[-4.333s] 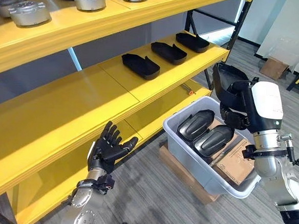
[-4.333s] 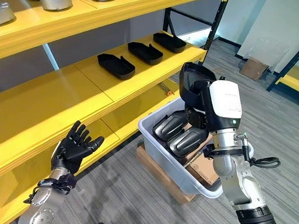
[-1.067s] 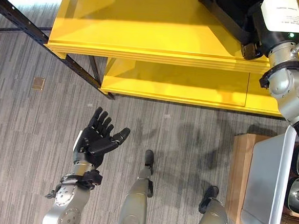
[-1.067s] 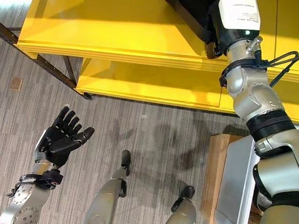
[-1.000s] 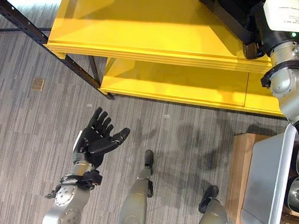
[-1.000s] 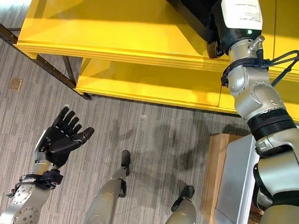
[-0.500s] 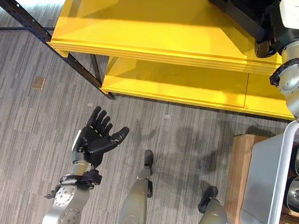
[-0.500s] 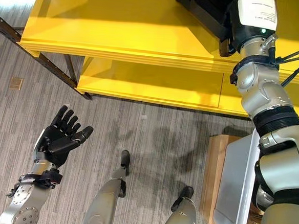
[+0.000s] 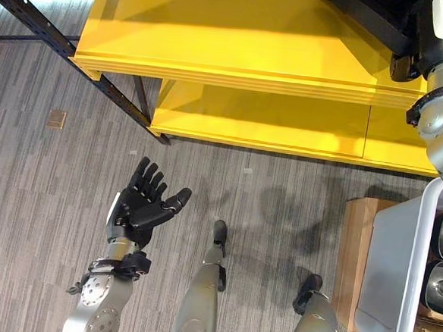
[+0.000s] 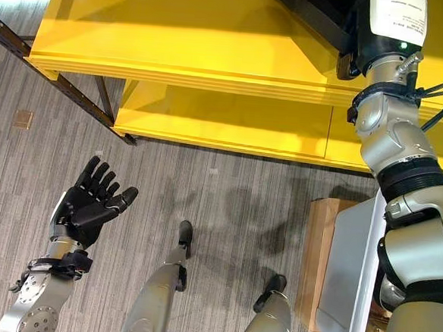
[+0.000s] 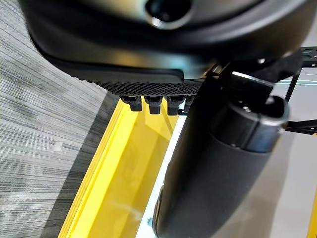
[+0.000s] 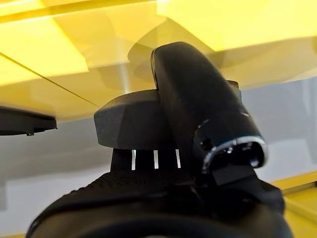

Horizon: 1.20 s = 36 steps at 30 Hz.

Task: Move parts from the plastic box to the shelf.

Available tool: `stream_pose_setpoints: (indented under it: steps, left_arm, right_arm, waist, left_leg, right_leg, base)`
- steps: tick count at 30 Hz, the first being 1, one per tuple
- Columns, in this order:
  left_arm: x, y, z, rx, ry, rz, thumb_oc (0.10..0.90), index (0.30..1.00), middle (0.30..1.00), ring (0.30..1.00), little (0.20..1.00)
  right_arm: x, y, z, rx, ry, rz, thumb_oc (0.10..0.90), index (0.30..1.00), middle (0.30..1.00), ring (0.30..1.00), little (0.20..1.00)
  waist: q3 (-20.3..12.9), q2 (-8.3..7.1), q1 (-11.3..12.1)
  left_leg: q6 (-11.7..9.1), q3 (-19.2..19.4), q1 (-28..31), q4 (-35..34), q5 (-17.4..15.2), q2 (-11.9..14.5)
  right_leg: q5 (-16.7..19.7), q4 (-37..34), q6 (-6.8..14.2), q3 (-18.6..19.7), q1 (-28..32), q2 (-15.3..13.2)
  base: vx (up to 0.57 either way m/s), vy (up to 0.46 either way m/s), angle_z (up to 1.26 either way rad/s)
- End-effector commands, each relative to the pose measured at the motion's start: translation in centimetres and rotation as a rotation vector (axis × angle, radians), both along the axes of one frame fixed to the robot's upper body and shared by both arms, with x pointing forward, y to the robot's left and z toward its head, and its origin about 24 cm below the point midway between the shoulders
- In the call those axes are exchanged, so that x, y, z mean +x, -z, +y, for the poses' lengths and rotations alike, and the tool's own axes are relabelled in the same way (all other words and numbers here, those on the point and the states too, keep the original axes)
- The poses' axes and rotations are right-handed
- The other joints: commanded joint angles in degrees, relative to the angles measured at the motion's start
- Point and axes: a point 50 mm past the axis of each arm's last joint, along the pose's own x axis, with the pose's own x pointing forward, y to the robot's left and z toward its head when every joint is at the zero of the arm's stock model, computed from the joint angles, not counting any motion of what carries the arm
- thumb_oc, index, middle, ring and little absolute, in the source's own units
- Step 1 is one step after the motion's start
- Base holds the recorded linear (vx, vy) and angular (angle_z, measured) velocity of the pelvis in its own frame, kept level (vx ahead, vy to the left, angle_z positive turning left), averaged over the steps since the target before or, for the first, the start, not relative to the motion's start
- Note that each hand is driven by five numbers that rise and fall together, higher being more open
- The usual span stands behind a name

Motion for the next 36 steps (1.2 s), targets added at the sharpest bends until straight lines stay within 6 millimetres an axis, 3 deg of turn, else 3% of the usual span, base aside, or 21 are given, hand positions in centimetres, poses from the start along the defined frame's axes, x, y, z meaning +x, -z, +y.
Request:
stream_pose_setpoints:
  steps: [1,23,36]
  left_arm:
    - [0.5,-5.7,0.0,0.030,0.018,-0.290,0.900,1.000,1.000,1.000,1.000]
    - [1.0,-6.0,-0.2,0.038,0.044,-0.293,0.900,1.000,1.000,1.000,1.000]
    - [1.1,-5.7,-0.2,0.044,0.055,-0.287,0.900,1.000,1.000,1.000,1.000]
  right_arm:
    - [-3.2,-9.6,1.4,0.098,-0.067,-0.419,0.400,0.300,0.300,0.300,0.300]
    - [-3.1,-9.1,1.5,0.247,-0.121,-0.470,0.400,0.300,0.300,0.300,0.300]
    - [-1.5,-7.5,1.8,0.182,-0.093,-0.319,0.400,0.300,0.300,0.300,0.300]
  waist:
    - [-1.15,-3.31,-0.06]
    - [-2.60,-3.66,0.29]
    - [-3.01,-5.03,1.81]
  left_leg:
    - [-3.44,-2.11,6.26,7.36,-13.69,3.14]
    - [-3.13,-2.83,7.25,8.43,-14.81,2.40]
    - [-3.03,-3.44,6.51,8.82,-14.69,2.35]
  right_leg:
    - [7.20,-8.52,-2.53,0.16,0.80,3.62]
    - [7.51,-9.20,-2.23,-0.49,3.50,3.12]
    - [8.11,-10.16,-2.07,-1.47,4.48,3.22]
  base:
    - [0.00,0.000,0.00]
    - [0.00,0.001,0.01]
    - [0.00,0.002,0.02]
